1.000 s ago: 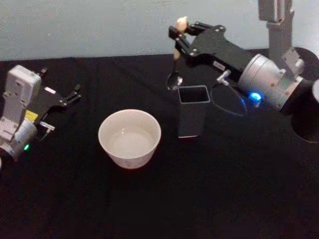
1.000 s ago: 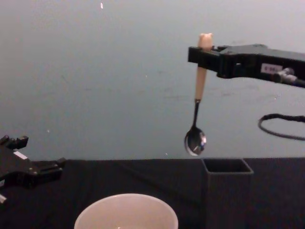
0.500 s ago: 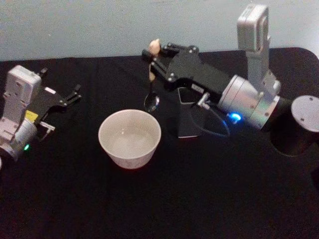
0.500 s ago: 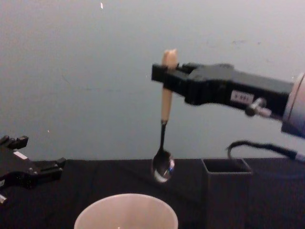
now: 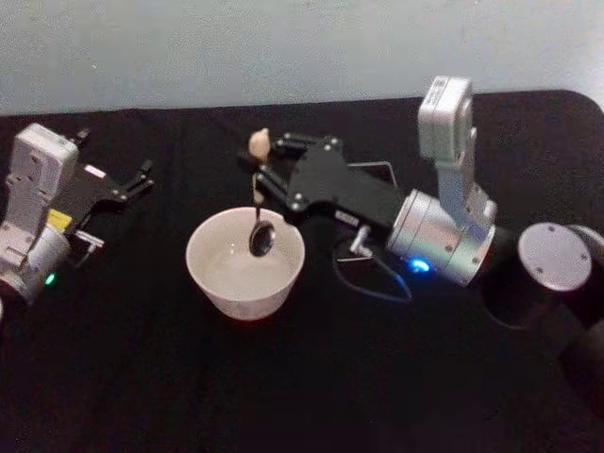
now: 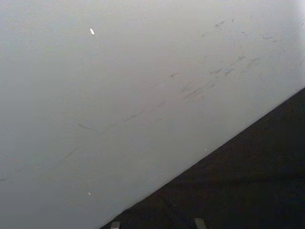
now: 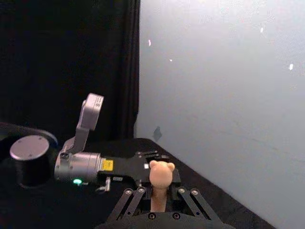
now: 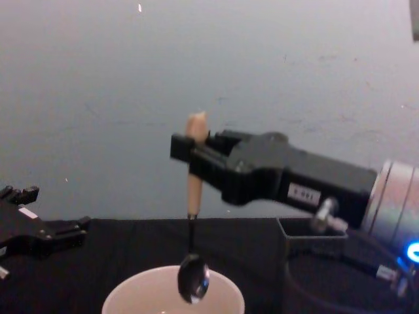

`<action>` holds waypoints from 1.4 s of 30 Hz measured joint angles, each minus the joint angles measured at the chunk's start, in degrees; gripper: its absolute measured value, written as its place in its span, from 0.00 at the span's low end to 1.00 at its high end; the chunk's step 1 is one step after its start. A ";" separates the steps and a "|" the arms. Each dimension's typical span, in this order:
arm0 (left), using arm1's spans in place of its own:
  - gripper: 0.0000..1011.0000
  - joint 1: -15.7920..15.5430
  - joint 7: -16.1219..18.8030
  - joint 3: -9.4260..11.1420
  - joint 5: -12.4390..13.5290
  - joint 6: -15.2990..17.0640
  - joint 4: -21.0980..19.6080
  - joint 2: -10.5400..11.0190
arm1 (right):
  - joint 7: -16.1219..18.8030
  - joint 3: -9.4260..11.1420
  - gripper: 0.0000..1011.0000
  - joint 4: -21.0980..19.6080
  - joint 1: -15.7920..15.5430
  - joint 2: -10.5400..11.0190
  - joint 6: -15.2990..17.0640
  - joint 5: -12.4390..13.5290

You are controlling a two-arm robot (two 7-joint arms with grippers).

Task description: Pick up the stirring spoon with one hand, stir inside the cup, then place it back in its original position.

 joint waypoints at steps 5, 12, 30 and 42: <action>0.99 0.00 0.00 0.00 0.00 0.00 0.00 0.00 | 0.91 -0.66 0.22 2.26 -0.03 -0.66 -2.26 -0.59; 0.99 0.00 0.00 0.00 0.00 0.00 0.00 0.00 | 2.81 -1.09 0.22 6.21 0.43 -1.80 -5.55 -0.87; 0.99 0.00 0.00 0.00 0.00 0.00 0.00 0.00 | 4.84 -1.80 0.22 14.83 2.70 -5.67 -9.25 -0.94; 0.99 0.00 0.00 0.00 0.00 0.00 0.00 0.00 | 3.08 -1.07 0.21 18.78 3.92 -8.48 -10.45 -2.13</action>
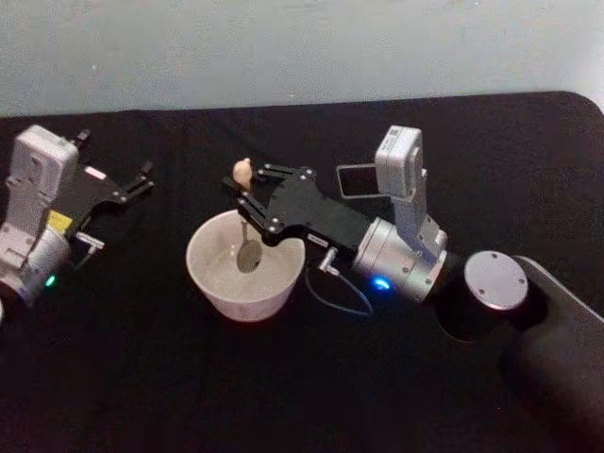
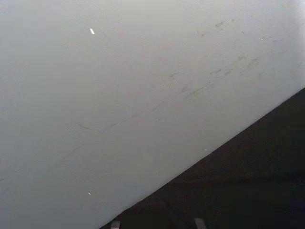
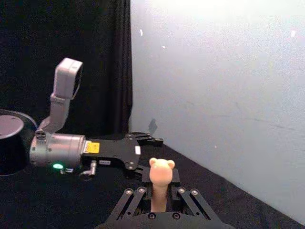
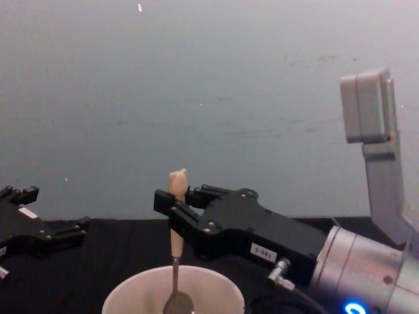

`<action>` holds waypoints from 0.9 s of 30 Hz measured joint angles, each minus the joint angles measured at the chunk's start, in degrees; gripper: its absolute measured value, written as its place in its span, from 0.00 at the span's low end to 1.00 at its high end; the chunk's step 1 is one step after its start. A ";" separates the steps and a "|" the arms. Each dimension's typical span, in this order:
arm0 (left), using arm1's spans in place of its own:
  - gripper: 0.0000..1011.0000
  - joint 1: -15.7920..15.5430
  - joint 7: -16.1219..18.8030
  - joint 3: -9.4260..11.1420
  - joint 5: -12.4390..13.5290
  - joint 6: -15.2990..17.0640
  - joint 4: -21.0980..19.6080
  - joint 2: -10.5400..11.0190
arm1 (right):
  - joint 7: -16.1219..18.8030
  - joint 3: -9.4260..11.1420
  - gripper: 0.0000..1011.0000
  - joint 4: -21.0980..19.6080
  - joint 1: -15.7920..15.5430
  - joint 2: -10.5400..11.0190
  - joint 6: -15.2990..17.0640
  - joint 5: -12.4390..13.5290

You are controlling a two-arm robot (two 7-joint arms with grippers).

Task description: Pick up the stirring spoon with one hand, stir inside the cup, then place it back in its original position.

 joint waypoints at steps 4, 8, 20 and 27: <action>0.99 0.00 0.00 0.00 0.00 0.00 0.00 0.00 | -0.32 0.24 0.21 0.89 0.24 -0.47 -0.05 -0.41; 0.99 0.00 0.00 0.00 0.00 0.00 0.00 0.00 | -0.34 0.40 0.21 1.36 0.25 -0.70 -0.05 -0.62; 0.99 0.00 0.00 0.00 0.00 0.00 0.00 0.00 | -0.36 0.61 0.21 2.90 0.17 -1.39 -0.29 -1.60; 0.99 0.00 0.00 0.00 0.00 0.00 0.00 0.00 | -0.43 1.02 0.21 3.04 0.09 -1.24 -0.49 -2.03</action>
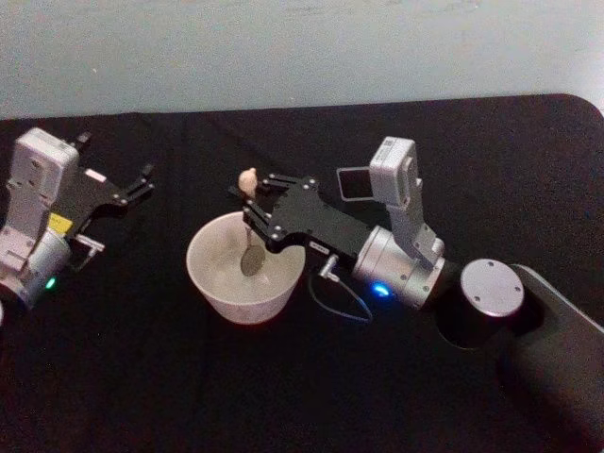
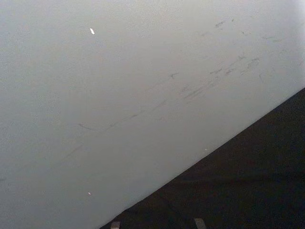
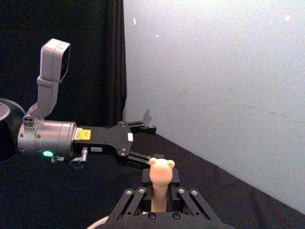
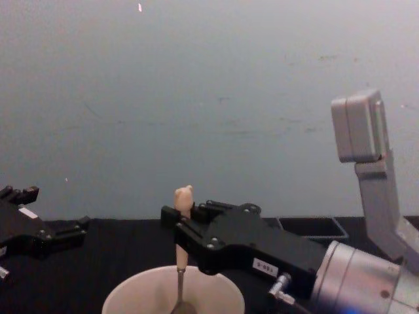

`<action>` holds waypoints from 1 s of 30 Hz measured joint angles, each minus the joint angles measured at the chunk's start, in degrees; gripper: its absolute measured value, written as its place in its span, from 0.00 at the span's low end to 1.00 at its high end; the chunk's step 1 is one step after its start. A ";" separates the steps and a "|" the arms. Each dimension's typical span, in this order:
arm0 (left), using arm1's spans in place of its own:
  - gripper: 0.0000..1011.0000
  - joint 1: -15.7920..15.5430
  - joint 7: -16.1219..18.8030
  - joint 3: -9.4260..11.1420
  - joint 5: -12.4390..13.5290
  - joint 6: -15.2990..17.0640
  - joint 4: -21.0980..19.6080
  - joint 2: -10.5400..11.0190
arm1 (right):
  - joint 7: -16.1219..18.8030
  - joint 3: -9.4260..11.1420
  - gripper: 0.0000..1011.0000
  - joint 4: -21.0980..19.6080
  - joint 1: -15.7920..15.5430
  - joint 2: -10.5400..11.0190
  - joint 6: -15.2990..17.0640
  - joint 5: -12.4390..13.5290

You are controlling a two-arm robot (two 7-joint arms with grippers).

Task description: Pick up the stirring spoon with one hand, stir inside the cup, then place it back in its original position.

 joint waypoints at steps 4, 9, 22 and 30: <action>0.99 0.00 0.00 0.00 0.00 0.00 0.00 0.00 | 0.00 0.26 0.21 -0.43 -0.28 0.38 -0.01 -0.06; 0.99 0.00 0.00 0.00 0.00 0.00 0.00 0.00 | 0.07 0.64 0.21 -1.40 -0.91 1.11 0.12 0.04; 0.99 0.00 0.00 0.00 0.00 0.00 0.00 0.00 | 0.63 1.03 0.21 -5.51 -3.25 3.29 1.33 1.04; 0.99 0.00 0.00 0.00 0.00 0.00 0.00 0.00 | 1.34 0.55 0.21 -7.45 -4.49 4.26 1.93 1.61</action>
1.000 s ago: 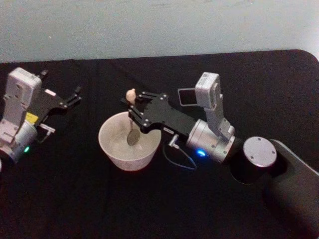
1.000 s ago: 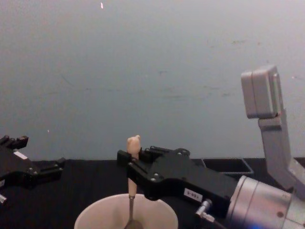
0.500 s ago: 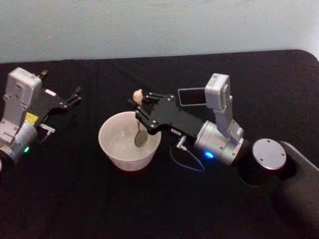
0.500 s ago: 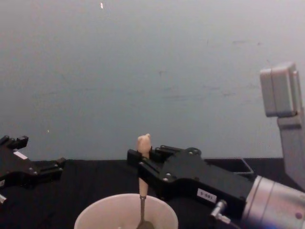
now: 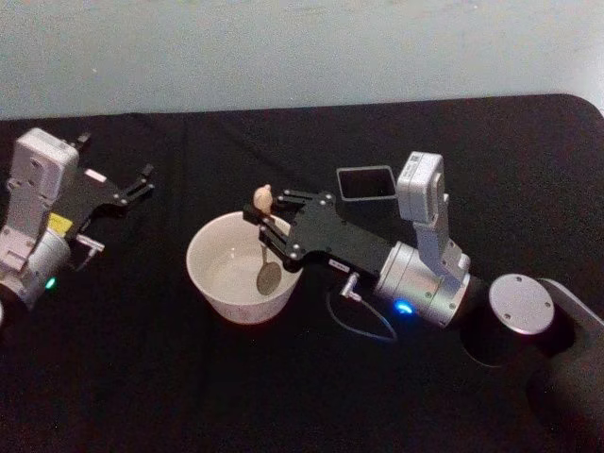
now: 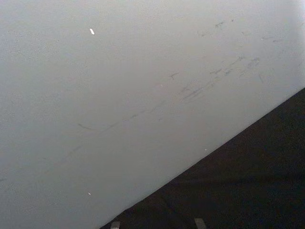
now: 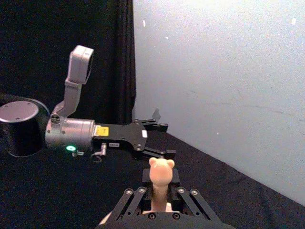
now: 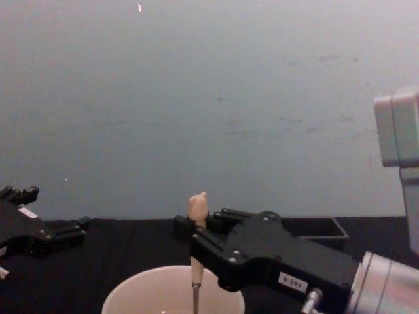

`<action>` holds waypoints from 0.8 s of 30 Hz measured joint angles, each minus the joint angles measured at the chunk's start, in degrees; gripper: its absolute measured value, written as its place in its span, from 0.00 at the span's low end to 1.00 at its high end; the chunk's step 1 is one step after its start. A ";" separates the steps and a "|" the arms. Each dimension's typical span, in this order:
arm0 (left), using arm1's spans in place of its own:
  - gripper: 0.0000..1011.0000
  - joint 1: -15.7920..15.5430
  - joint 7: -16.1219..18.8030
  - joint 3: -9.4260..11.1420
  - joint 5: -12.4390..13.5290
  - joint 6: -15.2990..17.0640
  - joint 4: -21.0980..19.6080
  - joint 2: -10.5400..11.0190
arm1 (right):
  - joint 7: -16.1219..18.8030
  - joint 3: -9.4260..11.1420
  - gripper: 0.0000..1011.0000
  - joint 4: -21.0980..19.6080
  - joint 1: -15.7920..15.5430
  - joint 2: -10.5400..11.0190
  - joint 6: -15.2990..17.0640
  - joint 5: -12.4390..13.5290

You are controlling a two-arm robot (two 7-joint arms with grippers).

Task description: Pick up the stirring spoon with one hand, stir inside the cup, then place it back in its original position.

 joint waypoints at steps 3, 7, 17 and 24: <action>0.99 0.00 0.00 0.00 0.00 0.00 0.00 0.00 | 0.19 -0.19 0.21 -0.37 -0.18 0.11 0.11 0.20; 0.99 0.00 0.00 0.00 0.00 0.00 0.00 0.00 | 0.50 -0.67 0.21 -0.62 -0.20 0.00 0.19 0.48; 0.99 0.00 0.00 0.00 0.00 0.00 0.00 0.00 | 0.81 -1.95 0.21 0.85 1.08 -1.51 0.11 0.56; 0.99 0.00 0.00 0.00 0.00 0.00 0.00 0.00 | 0.51 -2.54 0.21 2.87 2.27 -2.83 -0.33 0.06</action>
